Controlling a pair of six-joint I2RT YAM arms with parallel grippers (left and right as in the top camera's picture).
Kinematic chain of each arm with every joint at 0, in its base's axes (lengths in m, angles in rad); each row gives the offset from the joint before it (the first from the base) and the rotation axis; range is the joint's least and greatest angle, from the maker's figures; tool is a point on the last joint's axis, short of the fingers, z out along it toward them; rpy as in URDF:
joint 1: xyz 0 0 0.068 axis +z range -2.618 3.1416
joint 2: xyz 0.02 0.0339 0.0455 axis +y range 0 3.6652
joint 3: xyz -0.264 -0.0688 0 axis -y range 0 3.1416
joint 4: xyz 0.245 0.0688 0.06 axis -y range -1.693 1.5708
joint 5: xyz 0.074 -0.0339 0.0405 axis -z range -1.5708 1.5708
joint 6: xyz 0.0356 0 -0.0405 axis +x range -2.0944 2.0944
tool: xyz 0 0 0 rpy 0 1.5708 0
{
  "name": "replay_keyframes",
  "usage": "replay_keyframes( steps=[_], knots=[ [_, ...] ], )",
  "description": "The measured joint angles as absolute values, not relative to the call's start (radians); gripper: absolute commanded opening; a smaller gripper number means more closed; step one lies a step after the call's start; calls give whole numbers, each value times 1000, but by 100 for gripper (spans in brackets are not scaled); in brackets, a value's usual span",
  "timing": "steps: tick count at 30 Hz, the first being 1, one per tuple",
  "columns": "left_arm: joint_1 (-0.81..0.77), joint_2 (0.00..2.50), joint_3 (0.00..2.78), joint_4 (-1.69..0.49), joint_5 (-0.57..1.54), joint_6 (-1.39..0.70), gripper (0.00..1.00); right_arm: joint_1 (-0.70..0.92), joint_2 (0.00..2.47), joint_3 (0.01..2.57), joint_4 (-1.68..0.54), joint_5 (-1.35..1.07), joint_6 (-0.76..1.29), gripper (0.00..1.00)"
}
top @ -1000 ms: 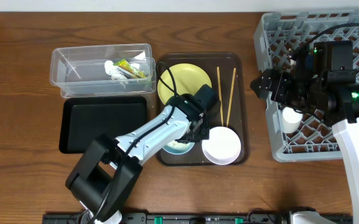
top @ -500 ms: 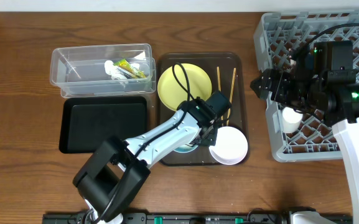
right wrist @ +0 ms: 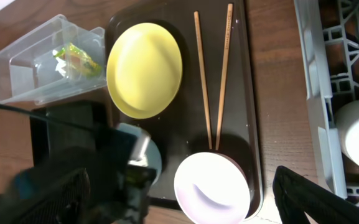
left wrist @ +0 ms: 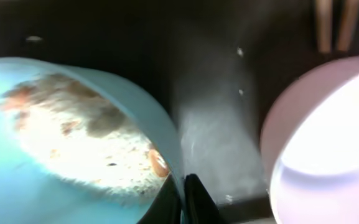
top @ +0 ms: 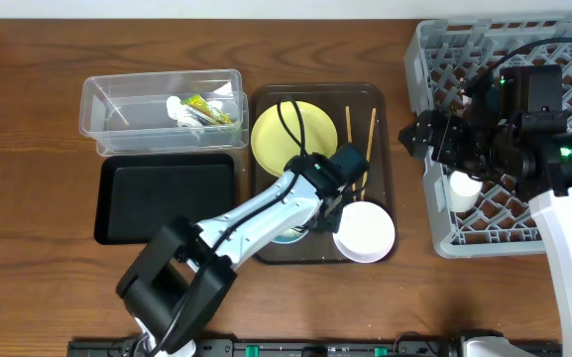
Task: Sort waste into correct bins and load items into the dishwasher rack
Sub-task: 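Grasp the light-blue rice bowl rim with the left gripper, then tip the rice out of the bowl onto the black tray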
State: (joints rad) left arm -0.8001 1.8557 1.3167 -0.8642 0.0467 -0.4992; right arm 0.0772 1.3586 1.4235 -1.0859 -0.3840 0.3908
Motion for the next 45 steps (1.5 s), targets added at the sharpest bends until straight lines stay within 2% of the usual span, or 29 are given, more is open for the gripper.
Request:
replay_keyframes(
  steps=[5, 7, 15, 24, 34, 45],
  knots=[
    [-730, 1745, 1417, -939, 108, -447, 6, 77, 1359, 1423, -1088, -379, 391, 92],
    [-651, 1664, 1446, -941, 174, -423, 6, 77, 1359, 1423, -1088, -377, 391, 92],
    [-159, 1565, 1436, -1048, 617, -253, 6, 77, 1359, 1424, -1089, -371, 391, 92],
    [268, 1570, 1172, -1040, 1168, 78, 6, 77, 1359, 1423, -1088, -368, 391, 92],
    [477, 1575, 981, -889, 1471, 192, 6, 77, 1359, 1423, -1079, -366, 391, 91],
    [487, 1584, 976, -857, 1468, 208, 6, 77, 1359, 1423, -1081, -366, 391, 91]
  ],
)
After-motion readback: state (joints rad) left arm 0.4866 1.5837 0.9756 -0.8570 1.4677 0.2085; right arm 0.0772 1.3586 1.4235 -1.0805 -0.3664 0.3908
